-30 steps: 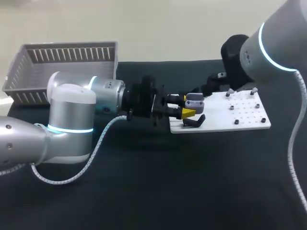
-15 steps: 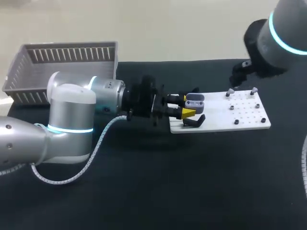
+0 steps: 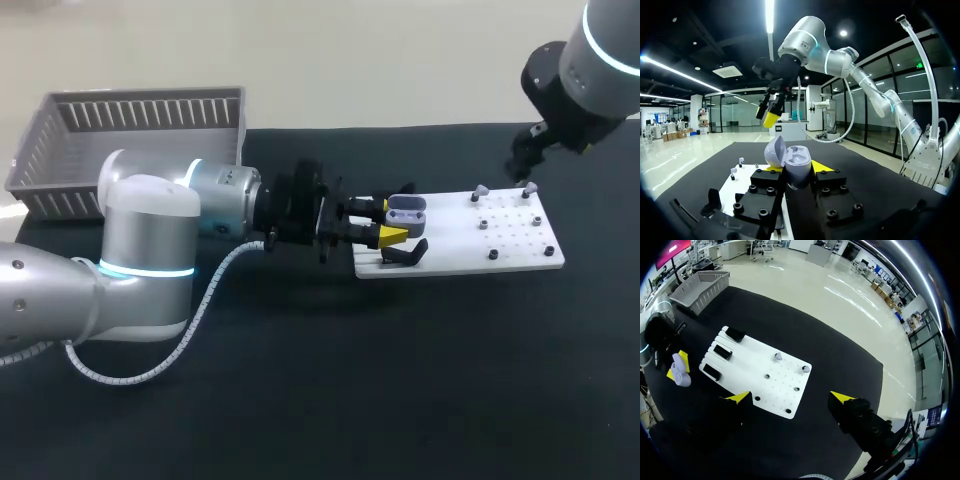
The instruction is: Pick up each earbud case from the left stands, insert the matching earbuds, close the lid, and place the case in the box.
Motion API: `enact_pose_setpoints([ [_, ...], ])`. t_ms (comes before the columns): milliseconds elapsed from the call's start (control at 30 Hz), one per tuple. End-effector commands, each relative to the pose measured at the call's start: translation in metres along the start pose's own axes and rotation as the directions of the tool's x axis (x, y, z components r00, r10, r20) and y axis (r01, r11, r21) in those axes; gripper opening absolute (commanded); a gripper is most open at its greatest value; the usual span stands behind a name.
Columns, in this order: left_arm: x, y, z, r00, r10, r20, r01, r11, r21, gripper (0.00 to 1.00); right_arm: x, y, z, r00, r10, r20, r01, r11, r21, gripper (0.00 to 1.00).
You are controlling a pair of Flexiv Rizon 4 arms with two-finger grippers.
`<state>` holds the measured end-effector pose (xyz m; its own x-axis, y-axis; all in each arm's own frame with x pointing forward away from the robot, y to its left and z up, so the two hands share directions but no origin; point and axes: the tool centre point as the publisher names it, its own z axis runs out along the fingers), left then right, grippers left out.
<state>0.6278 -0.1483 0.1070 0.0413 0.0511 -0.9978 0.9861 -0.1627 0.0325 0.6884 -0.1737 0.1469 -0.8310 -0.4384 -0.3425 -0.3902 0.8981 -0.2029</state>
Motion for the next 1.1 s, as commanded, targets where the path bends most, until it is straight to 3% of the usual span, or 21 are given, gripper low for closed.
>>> enact_pose_setpoints([
  [33,0.001,-0.001,0.0,1.0,0.002,0.001,-0.002,1.0,-0.004,0.0,-0.009,-0.003,0.024,1.0,-0.018,-0.019,0.018,1.0,-0.019,1.0],
  [267,0.001,-0.001,0.0,1.0,0.002,0.001,-0.002,1.0,-0.004,0.0,-0.011,-0.009,0.048,0.998,-0.052,-0.028,0.05,0.996,-0.073,1.0],
  [400,0.001,-0.001,0.0,1.0,0.002,0.001,-0.002,1.0,-0.004,0.0,-0.012,-0.01,0.06,0.997,-0.072,-0.038,0.068,0.993,-0.098,0.87],
  [467,0.001,-0.001,0.0,1.0,0.002,0.001,-0.002,1.0,-0.004,0.0,-0.013,-0.011,0.066,0.995,-0.084,-0.046,0.078,0.991,-0.106,0.89],
  [633,0.001,-0.001,0.0,1.0,0.002,0.001,-0.002,1.0,-0.004,0.0,-0.014,-0.014,0.078,0.993,-0.104,-0.06,0.096,0.989,-0.116,0.85],
  [1100,0.001,-0.001,0.0,1.0,0.002,0.001,-0.002,1.0,-0.004,0.0,-0.016,-0.028,0.105,0.987,-0.12,-0.108,0.104,0.984,-0.146,0.59],
])
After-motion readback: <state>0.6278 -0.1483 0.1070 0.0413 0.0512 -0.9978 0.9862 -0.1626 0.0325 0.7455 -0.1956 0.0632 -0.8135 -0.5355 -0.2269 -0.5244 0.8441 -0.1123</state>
